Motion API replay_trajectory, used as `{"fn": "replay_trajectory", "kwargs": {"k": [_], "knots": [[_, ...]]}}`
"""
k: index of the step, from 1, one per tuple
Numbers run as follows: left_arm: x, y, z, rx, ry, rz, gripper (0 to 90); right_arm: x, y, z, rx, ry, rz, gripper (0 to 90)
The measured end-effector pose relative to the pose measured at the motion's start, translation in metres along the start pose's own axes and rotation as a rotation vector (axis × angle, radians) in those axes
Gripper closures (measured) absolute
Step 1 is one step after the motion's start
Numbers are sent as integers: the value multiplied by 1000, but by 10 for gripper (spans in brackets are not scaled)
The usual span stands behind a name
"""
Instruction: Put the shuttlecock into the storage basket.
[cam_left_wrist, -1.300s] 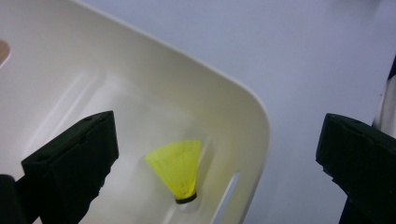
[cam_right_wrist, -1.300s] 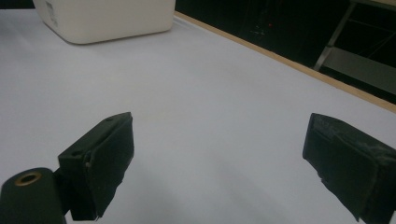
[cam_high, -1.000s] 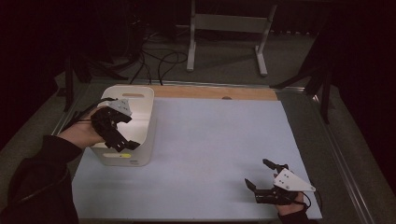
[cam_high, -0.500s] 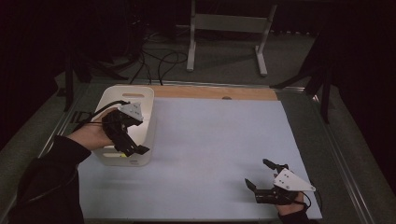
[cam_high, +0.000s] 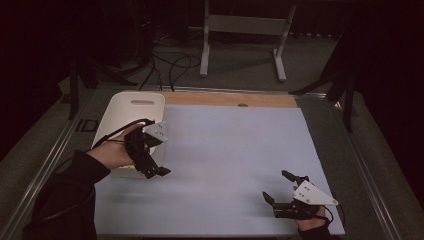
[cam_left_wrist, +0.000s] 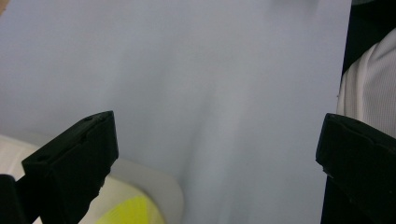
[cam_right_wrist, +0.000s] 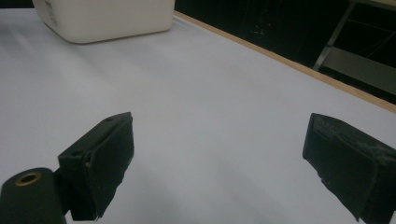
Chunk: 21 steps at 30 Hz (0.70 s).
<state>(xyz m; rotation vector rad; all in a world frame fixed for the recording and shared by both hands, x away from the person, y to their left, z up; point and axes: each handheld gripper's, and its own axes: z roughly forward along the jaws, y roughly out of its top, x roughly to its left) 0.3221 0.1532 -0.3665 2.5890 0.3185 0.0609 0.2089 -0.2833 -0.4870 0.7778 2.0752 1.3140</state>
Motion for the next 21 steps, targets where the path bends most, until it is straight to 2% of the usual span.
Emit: {"fn": "replay_trajectory", "kwargs": {"k": [9,14,16,19,21], "knots": [[-6,-1,14,-15,-12,-8,0,0,0,0,-2,-3,2,87],[-12,-1,24,-13,-32,2,0,0,0,0,-1,-4,1,87],[-16,-1,29,-9,-49,22,0,0,0,0,-3,-6,1,87],[-19,-1,35,-13,-55,31,0,-1,0,-1,-3,-7,0,87],[-20,-1,38,-21,-56,23,0,-1,0,-1,-3,-7,-1,87]]}}
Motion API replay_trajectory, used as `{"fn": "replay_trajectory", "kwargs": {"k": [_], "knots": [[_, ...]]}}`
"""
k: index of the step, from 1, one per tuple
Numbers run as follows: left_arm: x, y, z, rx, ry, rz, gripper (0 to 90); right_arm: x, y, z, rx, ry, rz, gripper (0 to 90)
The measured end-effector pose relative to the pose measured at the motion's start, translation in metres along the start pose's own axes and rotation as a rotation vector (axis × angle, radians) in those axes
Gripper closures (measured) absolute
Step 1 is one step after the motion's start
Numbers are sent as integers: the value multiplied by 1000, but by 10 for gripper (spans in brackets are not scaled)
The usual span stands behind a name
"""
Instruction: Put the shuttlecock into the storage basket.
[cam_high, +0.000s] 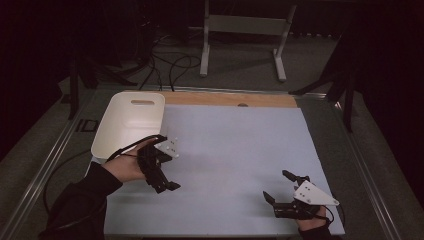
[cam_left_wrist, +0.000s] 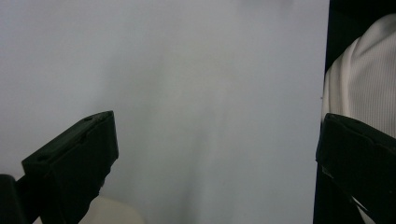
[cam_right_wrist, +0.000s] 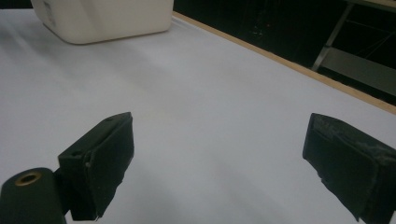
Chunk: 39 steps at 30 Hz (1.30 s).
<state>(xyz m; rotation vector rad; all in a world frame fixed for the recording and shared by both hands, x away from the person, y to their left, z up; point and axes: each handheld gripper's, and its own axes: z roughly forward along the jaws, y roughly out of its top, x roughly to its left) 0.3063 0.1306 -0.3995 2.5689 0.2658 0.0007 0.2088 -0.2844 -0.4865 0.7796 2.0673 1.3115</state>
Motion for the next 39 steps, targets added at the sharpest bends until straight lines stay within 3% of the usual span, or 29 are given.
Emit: {"fn": "replay_trajectory", "kwargs": {"k": [6,11,17,26,39], "knots": [[-7,-1,10,-12,1,2,0,0,0,0,0,0,1,87],[-20,3,19,-4,-3,34,0,0,0,0,2,-2,3,87],[-27,4,30,-14,-24,49,0,0,0,-1,0,-4,3,87],[-33,-3,49,-10,-55,38,0,0,0,-1,1,-3,0,87],[-37,-21,67,-30,-52,18,0,-1,0,-1,2,-2,-2,87]]}}
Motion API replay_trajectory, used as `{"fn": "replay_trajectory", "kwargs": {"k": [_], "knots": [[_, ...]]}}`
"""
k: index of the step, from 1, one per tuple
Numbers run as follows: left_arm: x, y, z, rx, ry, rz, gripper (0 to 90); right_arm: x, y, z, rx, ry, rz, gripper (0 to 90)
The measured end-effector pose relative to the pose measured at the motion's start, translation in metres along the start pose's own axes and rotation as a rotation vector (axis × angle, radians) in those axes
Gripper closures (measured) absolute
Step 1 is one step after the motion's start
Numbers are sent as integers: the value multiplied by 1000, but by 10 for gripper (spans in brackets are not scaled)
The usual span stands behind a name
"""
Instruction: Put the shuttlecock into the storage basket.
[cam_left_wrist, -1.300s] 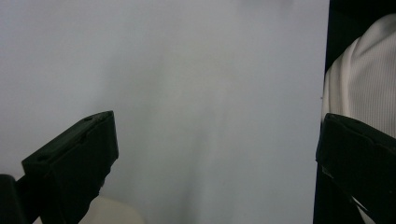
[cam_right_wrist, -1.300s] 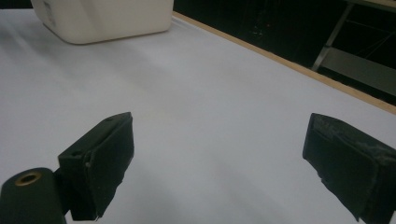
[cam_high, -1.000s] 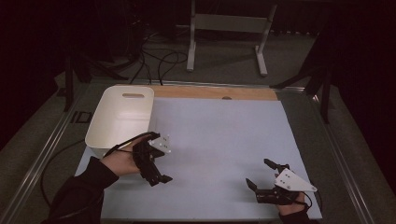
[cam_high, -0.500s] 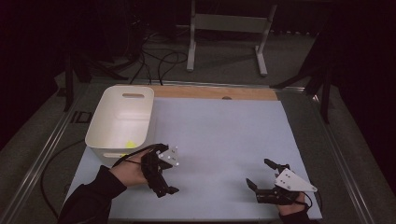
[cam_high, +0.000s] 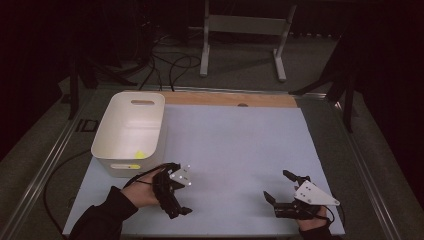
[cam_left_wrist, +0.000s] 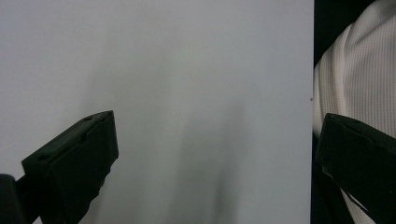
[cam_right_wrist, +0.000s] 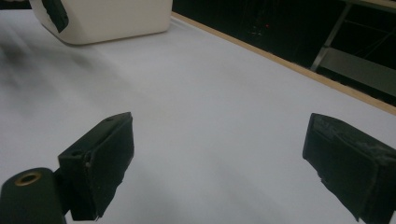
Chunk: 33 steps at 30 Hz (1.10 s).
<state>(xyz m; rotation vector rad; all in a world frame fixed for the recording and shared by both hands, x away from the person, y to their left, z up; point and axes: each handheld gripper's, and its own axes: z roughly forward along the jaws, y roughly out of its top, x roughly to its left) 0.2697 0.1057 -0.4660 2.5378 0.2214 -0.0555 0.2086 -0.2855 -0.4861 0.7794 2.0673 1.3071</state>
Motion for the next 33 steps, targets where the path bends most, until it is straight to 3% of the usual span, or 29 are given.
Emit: {"fn": "replay_trajectory", "kwargs": {"k": [14,21,33], "knots": [[0,-26,-2,-26,16,-38,0,1,0,1,-1,0,1,87],[0,-40,-8,-61,17,-61,0,1,0,1,0,0,3,87],[-1,-61,-8,-66,31,-88,0,2,0,1,2,1,3,87]]}}
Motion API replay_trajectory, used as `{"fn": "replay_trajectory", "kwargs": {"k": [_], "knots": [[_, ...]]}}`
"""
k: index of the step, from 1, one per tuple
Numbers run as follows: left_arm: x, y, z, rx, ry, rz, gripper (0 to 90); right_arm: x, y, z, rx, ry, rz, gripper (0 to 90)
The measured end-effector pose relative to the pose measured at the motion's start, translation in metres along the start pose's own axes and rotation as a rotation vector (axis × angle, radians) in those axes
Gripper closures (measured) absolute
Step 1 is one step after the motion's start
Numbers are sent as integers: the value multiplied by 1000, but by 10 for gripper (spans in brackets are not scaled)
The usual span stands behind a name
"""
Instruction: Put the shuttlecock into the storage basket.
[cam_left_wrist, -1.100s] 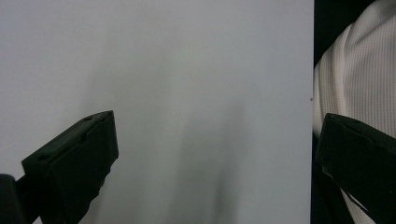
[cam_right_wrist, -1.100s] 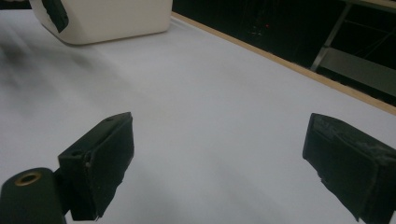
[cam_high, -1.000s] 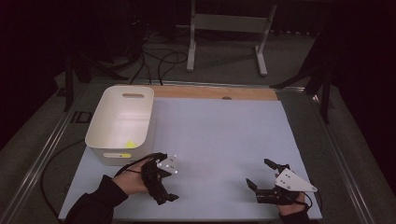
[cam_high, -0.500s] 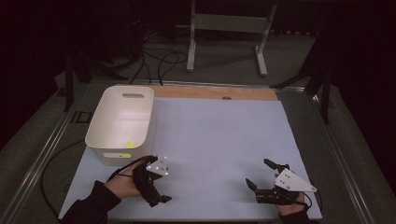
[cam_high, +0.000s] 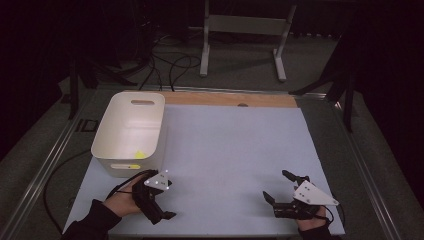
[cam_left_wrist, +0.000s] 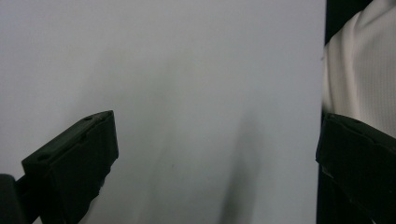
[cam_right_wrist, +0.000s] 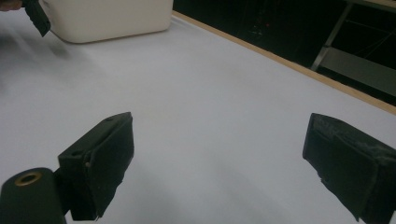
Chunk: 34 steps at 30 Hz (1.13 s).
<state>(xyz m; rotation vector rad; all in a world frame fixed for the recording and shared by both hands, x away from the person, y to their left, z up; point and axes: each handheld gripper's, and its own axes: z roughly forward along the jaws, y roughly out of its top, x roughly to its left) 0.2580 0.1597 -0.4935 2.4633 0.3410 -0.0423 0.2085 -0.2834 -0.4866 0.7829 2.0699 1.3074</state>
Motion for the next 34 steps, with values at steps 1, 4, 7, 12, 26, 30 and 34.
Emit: {"fn": "replay_trajectory", "kwargs": {"k": [1,4,7,12,26,30,34], "knots": [[1,-2,0,1,-2,-6,0,0,0,0,0,0,1,87],[1,-9,1,-12,-4,-22,0,0,0,0,0,0,0,87],[2,-14,0,-27,-1,-33,0,0,0,0,1,1,-6,87],[2,-19,-3,-50,6,-46,0,0,0,0,-1,1,-8,87],[2,-31,-12,-81,30,-67,0,-1,-1,0,-2,2,-3,87],[2,-31,-12,-89,32,-69,0,-1,-1,0,2,4,-7,87],[3,-31,-12,-91,29,-71,0,-1,-1,0,1,7,-8,87]]}}
